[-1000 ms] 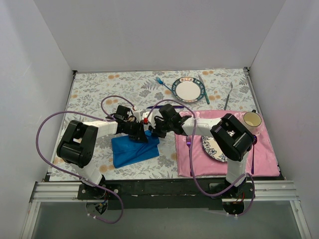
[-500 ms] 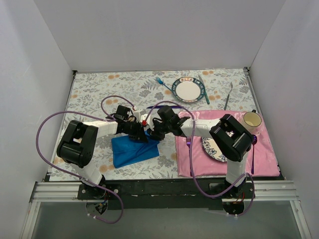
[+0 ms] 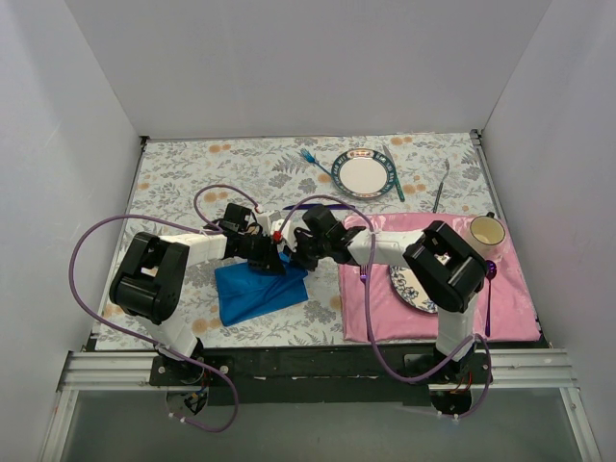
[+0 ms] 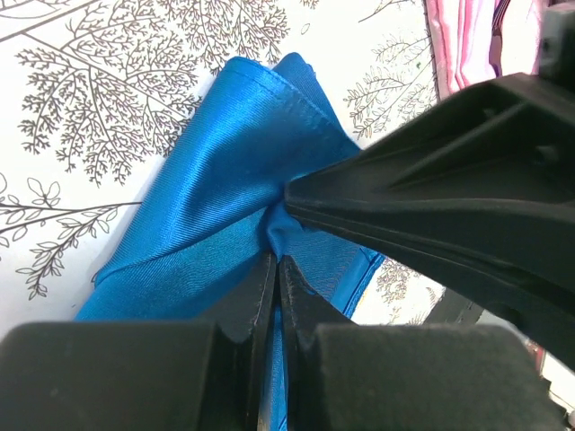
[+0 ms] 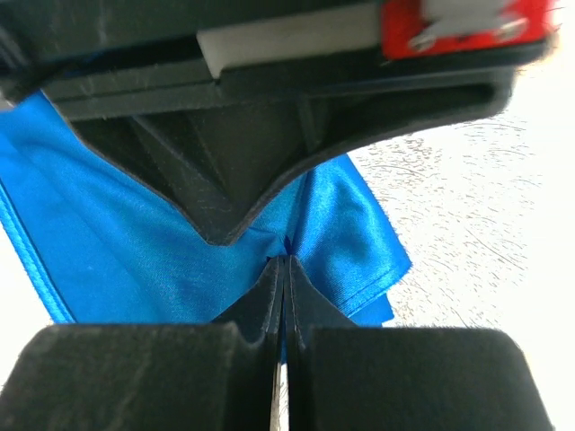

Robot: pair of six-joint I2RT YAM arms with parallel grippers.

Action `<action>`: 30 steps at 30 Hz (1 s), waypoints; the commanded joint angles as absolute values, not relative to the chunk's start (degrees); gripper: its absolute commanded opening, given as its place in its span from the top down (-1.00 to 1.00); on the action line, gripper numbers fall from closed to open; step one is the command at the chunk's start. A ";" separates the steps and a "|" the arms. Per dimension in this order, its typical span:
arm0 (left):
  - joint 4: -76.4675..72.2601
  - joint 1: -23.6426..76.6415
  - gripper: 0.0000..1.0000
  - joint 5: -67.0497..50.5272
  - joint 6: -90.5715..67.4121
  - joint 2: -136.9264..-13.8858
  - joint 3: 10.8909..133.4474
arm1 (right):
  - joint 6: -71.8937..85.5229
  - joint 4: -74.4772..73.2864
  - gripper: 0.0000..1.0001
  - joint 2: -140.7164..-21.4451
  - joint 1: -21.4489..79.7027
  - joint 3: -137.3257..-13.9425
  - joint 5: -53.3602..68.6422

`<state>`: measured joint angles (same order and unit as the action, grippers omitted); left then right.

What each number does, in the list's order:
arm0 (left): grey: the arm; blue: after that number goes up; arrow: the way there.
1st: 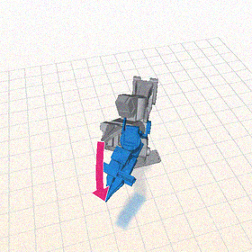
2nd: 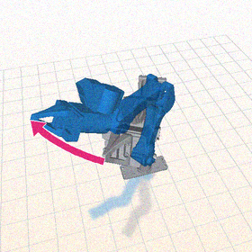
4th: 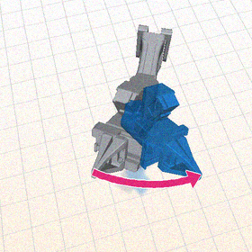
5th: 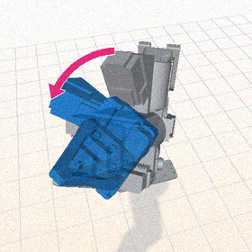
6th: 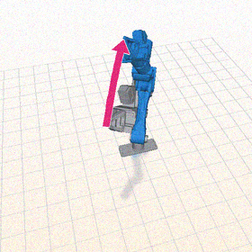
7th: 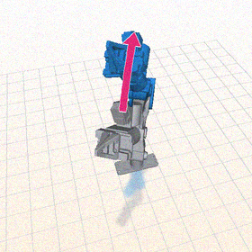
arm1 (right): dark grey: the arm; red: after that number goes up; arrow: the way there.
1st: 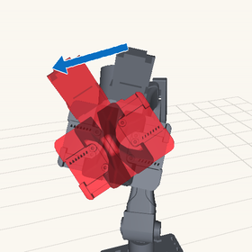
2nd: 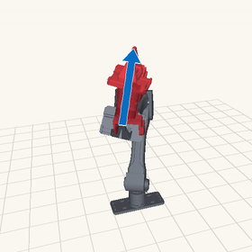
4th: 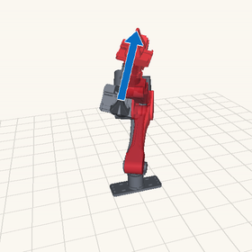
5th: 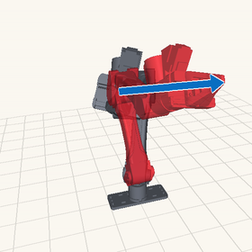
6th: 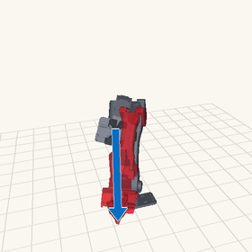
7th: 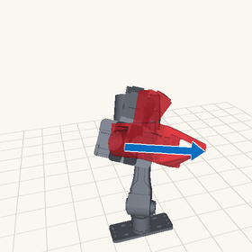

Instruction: Fold the napkin into a case and place the utensils inside

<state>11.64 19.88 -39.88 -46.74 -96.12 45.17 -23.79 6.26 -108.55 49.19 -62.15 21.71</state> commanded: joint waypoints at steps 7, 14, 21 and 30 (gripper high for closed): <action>13.01 20.04 1.00 -39.82 -48.16 -94.13 46.85 | -20.30 6.59 0.97 -102.66 48.34 -63.99 21.62; 13.36 19.95 1.00 -39.11 -49.30 -94.13 47.37 | -21.97 5.71 0.97 -102.57 48.25 -63.11 22.15; 13.88 19.95 1.00 -39.73 -51.94 -93.34 50.09 | -23.20 6.07 0.97 -102.66 48.43 -61.52 23.03; 16.26 19.95 1.00 -37.71 -52.38 -96.24 53.79 | -23.82 6.50 0.97 -102.39 48.43 -61.00 23.12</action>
<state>14.70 19.88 -38.94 -52.47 -96.12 51.40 -22.92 5.85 -104.55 48.38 -61.93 22.02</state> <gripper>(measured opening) 0.015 0.022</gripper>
